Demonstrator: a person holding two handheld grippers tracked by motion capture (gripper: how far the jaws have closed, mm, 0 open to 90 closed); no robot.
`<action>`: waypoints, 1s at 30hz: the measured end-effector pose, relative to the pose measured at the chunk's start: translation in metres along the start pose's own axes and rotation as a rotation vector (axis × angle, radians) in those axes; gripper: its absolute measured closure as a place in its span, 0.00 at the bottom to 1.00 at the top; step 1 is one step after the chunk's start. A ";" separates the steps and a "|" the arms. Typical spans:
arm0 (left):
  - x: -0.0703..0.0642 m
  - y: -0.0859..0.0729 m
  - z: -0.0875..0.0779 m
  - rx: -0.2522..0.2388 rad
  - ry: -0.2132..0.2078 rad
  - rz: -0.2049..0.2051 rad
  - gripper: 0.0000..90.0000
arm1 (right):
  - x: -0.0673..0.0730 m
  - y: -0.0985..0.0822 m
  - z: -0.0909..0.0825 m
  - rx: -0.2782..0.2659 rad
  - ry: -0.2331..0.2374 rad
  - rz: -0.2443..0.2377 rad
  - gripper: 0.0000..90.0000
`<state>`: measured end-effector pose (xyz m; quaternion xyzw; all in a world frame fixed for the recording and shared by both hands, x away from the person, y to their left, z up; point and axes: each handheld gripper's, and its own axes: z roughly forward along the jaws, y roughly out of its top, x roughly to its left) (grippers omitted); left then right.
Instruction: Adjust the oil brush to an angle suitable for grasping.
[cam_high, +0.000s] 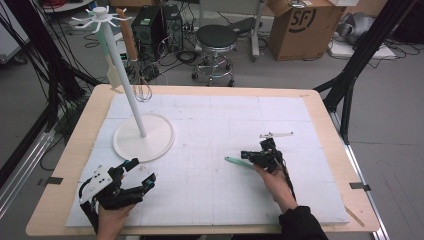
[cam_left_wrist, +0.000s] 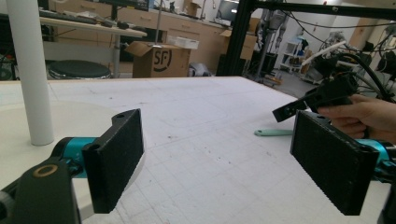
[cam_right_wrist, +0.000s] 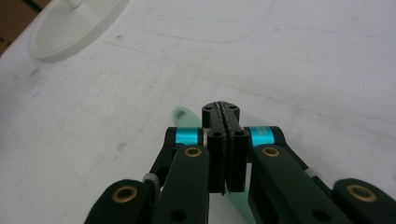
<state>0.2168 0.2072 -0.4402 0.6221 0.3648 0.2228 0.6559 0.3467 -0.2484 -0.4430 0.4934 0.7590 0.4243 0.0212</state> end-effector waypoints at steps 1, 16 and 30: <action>0.000 0.000 0.000 0.001 0.001 0.000 0.20 | -0.002 -0.002 -0.004 0.003 -0.013 0.010 1.00; -0.002 0.000 0.002 0.005 -0.011 -0.001 0.20 | -0.030 -0.030 -0.035 0.027 -0.103 0.061 1.00; -0.003 0.001 0.001 -0.004 -0.012 -0.007 0.20 | -0.013 -0.049 -0.039 -0.011 -0.092 0.057 1.00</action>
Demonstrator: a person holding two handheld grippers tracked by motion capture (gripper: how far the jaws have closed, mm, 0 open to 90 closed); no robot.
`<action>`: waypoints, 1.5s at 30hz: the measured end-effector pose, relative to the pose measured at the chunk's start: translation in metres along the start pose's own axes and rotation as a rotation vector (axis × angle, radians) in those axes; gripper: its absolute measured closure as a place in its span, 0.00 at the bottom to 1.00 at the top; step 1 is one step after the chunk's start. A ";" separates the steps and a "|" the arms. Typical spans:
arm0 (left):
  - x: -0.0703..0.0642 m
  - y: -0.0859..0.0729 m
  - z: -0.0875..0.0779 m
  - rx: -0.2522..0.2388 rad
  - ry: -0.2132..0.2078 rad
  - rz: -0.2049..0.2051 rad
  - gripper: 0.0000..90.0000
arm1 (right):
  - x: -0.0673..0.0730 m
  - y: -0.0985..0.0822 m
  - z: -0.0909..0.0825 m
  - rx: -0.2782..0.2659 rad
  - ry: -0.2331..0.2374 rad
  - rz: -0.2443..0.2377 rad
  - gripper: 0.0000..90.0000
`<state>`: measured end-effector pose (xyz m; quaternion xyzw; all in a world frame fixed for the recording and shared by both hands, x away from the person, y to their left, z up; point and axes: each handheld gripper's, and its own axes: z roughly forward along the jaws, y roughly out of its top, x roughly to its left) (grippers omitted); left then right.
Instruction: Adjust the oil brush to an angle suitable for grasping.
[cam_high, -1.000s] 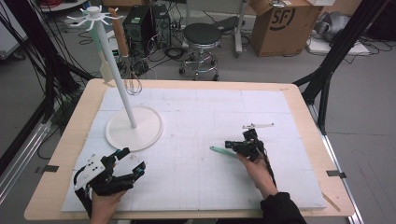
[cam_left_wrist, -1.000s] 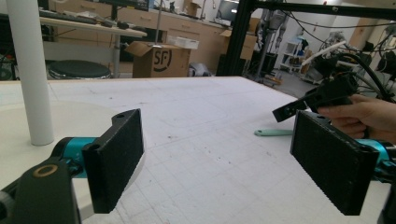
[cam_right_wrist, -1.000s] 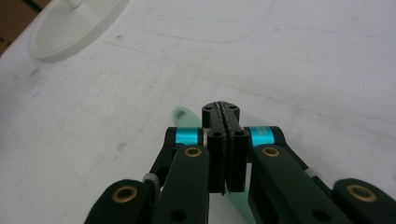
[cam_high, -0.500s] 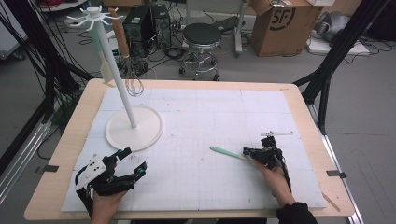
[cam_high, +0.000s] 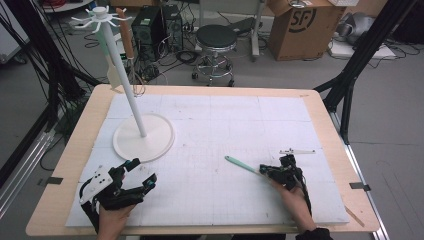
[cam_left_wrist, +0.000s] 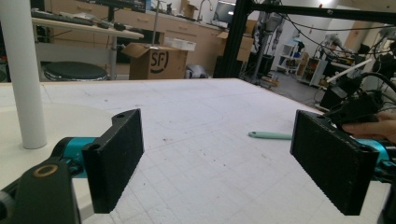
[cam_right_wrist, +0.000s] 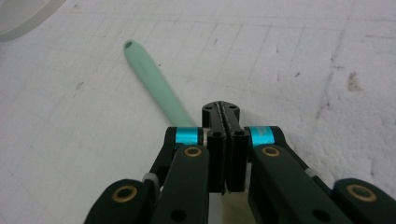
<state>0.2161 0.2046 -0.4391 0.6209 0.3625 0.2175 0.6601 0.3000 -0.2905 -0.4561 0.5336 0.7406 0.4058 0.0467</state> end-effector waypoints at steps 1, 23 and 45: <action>0.000 0.000 0.000 0.002 0.000 -0.001 0.20 | 0.001 -0.001 0.000 0.002 0.006 0.001 1.00; 0.001 -0.002 0.002 0.015 0.001 0.006 0.20 | 0.026 -0.012 0.003 0.013 0.034 -0.061 1.00; 0.000 -0.003 0.002 0.019 -0.001 0.009 0.20 | 0.027 -0.003 -0.012 -0.133 0.026 -0.061 0.59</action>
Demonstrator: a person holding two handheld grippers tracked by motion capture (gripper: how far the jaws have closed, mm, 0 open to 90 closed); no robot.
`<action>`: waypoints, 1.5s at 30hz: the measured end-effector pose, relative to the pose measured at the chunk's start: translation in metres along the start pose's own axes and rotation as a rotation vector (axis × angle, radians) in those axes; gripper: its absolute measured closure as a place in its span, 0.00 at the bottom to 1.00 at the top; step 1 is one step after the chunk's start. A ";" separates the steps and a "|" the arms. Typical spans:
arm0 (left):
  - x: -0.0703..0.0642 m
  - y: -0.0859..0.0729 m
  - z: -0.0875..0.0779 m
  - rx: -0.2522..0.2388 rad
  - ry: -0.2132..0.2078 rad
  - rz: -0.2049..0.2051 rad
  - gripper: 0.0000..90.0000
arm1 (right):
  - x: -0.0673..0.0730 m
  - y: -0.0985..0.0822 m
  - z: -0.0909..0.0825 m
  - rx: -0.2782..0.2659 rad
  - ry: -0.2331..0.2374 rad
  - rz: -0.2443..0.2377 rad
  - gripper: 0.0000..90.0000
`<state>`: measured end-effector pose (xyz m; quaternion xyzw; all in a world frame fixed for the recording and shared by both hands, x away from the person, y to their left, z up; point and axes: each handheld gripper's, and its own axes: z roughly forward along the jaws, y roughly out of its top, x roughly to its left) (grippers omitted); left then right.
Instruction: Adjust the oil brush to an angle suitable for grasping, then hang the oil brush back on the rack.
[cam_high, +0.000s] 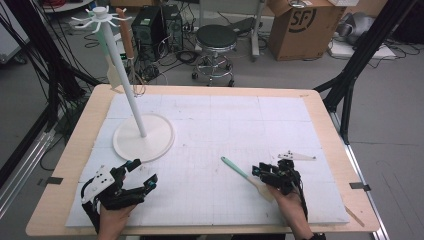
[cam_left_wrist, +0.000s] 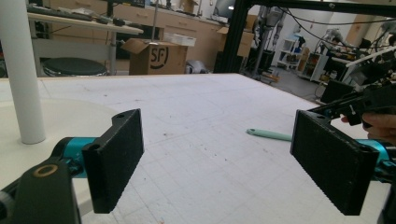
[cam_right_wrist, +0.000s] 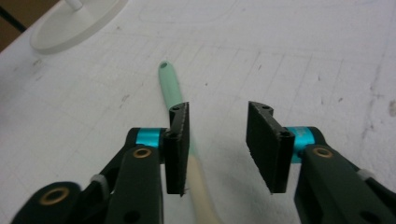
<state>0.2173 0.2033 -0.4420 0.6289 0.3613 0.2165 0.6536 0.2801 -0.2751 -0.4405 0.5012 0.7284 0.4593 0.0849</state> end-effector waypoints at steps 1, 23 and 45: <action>0.000 0.000 0.000 0.000 0.001 0.000 0.20 | 0.000 0.000 0.000 -0.003 0.009 -0.008 0.57; -0.001 0.000 -0.001 -0.001 -0.005 0.000 0.20 | 0.009 0.001 0.012 0.074 0.115 -0.081 0.65; -0.001 0.000 -0.001 -0.002 -0.007 0.002 0.20 | 0.020 -0.006 0.022 0.180 0.030 -0.193 0.74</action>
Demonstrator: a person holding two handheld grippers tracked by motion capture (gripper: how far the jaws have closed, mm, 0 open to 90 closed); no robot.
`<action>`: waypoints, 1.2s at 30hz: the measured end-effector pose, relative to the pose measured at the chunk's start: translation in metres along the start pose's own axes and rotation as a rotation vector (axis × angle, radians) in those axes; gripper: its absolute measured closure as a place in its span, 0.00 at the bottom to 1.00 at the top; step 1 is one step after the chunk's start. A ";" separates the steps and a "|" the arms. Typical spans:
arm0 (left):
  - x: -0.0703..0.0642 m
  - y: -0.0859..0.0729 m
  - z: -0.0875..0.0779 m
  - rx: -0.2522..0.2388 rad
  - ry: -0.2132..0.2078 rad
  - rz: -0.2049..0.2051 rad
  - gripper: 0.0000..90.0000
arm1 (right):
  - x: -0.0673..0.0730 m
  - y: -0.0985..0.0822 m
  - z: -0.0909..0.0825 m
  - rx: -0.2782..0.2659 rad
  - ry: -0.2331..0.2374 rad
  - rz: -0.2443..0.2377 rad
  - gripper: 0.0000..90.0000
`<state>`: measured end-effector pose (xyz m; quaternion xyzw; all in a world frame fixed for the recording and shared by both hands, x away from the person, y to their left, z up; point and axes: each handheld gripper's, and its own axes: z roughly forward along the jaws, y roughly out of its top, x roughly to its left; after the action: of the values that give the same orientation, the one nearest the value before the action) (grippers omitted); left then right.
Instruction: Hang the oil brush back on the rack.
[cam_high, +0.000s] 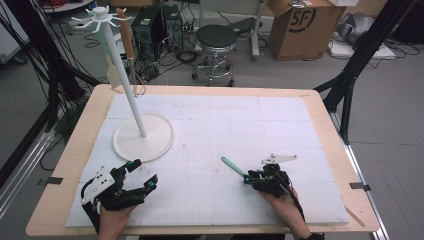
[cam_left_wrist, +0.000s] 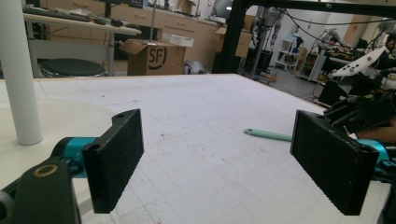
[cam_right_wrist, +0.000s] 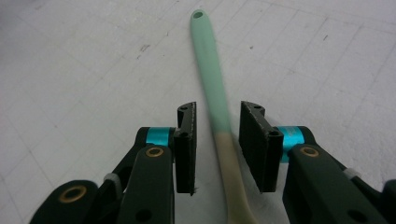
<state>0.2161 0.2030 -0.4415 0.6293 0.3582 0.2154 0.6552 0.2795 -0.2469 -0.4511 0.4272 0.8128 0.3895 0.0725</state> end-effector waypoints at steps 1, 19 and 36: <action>0.000 0.000 0.000 0.000 0.000 0.000 0.20 | 0.002 0.000 0.000 0.003 -0.007 -0.009 0.74; -0.002 0.000 -0.002 0.000 -0.006 -0.002 0.20 | 0.003 0.004 0.003 0.045 -0.032 -0.068 0.83; -0.002 -0.001 -0.002 0.004 -0.009 -0.002 0.20 | -0.001 0.005 0.003 0.049 -0.017 -0.074 0.91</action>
<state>0.2133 0.2029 -0.4419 0.6311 0.3563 0.2111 0.6559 0.2847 -0.2446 -0.4503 0.4019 0.8365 0.3631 0.0833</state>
